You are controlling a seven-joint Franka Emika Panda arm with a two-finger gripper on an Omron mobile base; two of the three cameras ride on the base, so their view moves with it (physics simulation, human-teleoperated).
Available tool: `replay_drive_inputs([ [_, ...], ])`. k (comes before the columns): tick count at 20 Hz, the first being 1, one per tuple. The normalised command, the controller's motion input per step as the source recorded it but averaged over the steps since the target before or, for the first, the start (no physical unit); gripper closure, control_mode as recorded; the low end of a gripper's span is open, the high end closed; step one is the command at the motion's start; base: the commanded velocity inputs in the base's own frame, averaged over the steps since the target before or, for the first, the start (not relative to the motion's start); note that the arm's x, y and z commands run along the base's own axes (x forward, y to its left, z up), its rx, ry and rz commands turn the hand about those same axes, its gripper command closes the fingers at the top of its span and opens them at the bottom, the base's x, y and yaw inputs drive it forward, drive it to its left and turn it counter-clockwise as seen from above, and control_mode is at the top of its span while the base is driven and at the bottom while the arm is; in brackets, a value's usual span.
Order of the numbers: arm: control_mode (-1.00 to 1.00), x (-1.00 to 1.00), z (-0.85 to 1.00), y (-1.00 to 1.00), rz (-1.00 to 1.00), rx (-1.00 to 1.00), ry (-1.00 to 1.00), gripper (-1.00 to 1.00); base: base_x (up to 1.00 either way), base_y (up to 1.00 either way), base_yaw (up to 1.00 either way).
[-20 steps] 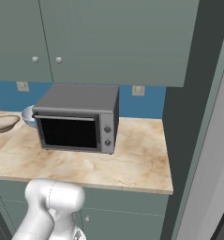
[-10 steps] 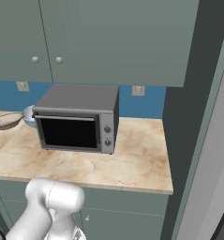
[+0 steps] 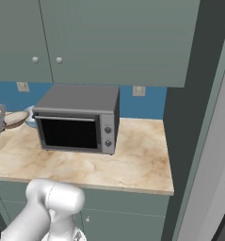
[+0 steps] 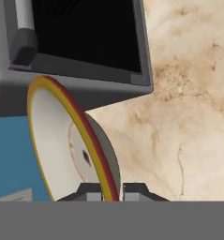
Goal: Pick up the bowls on the counter and stack them on top of one another in the open cabinet. Place the smaller bowl on top of the larger bowl.
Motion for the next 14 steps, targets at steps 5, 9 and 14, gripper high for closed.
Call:
replay_drive_inputs([
  [5, -1.00, 0.22, -0.18, 0.30, -0.11, 0.07, -0.08, 1.00, 0.00, 0.00, 0.00],
  [9, -1.00, 0.20, -0.13, 0.36, -0.10, 0.08, -0.05, 1.00, 0.00, 0.00, 0.00],
  [14, -1.00, 0.21, -0.05, 0.37, -0.09, 0.07, -0.02, 1.00, 0.00, 0.00, 0.00],
])
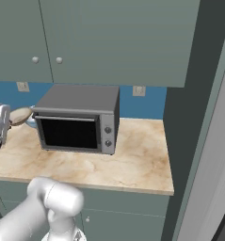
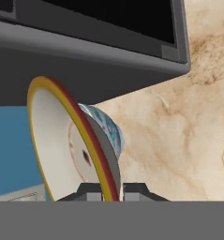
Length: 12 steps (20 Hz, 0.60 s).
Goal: Pick up the bowls on the counter and stack them on top of one another in the open cabinet. Place the smaller bowl on top of the larger bowl.
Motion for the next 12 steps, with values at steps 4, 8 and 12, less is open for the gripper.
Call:
replay_drive_inputs([
  [4, -1.00, 0.23, 0.00, 0.33, -0.08, 0.06, -0.02, 1.00, 0.00, 0.00, 0.00],
  [8, -1.00, 0.21, 0.00, 0.32, -0.07, 0.06, 0.00, 1.00, 0.00, 0.00, 0.00],
  [12, -1.00, 0.20, 0.00, 0.14, -0.03, 0.06, 0.00, 1.00, 0.00, 0.00, 0.00],
])
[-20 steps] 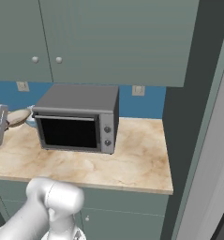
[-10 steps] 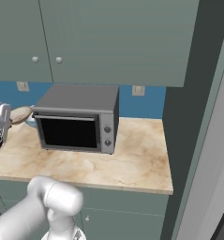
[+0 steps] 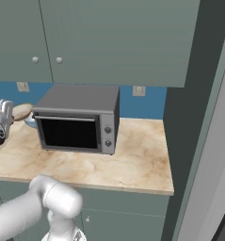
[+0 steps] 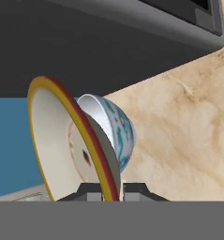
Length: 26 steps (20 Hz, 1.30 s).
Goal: Pick up the bowls on the counter and stack them on top of one another in the open cabinet. Place the smaller bowl on top of the larger bowl.
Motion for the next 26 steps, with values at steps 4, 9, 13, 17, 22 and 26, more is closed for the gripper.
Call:
replay_drive_inputs([
  [4, -1.00, 0.19, 0.00, 0.02, 0.00, 0.05, 0.00, 1.00, 0.00, 0.00, 0.00],
  [9, -1.00, 0.22, 0.00, 0.00, 0.00, 0.06, 0.00, 1.00, 0.00, 0.00, 0.00],
  [13, -1.00, 0.21, 0.00, 0.00, -0.01, 0.07, 0.00, 1.00, 0.00, 0.00, 0.00],
  [17, -1.00, 0.16, 0.00, 0.00, -0.02, 0.07, 0.00, 1.00, 0.00, 0.00, 0.00],
  [22, -1.00, 0.13, -0.01, 0.00, -0.03, 0.05, 0.00, 1.00, 0.00, 0.00, 0.00],
  [26, -1.00, 0.10, -0.03, 0.00, -0.05, 0.03, 0.00, 1.00, 0.00, 0.00, 0.00],
])
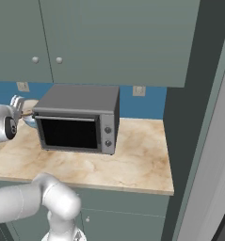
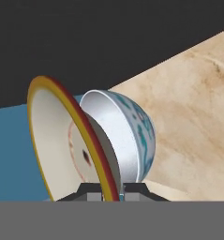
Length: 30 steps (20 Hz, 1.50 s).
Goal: Pick up the bowls on the counter and stack them on top of one another in the open cabinet. Place the smaller bowl on top of the larger bowl.
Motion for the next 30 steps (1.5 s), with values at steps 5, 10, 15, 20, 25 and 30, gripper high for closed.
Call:
replay_drive_inputs([
  [5, -1.00, 0.06, -0.06, 0.00, -0.06, 0.02, 0.00, 1.00, 0.00, 0.00, 0.00],
  [10, -1.00, 0.09, -0.08, 0.00, -0.06, 0.01, 0.00, 1.00, 0.00, 0.00, 0.00],
  [15, -1.00, 0.11, -0.07, 0.06, -0.04, 0.02, 0.02, 1.00, 0.00, 0.00, 0.00],
  [20, -1.00, 0.03, -0.07, 0.09, 0.00, 0.02, 0.04, 1.00, 0.00, 0.00, 0.00],
  [25, -1.00, 0.00, -0.15, 0.07, 0.00, 0.00, 0.02, 1.00, 0.00, 0.00, 0.00],
  [30, -1.00, 0.07, -0.15, 0.02, 0.00, 0.00, 0.00, 1.00, 0.00, 0.00, 0.00],
])
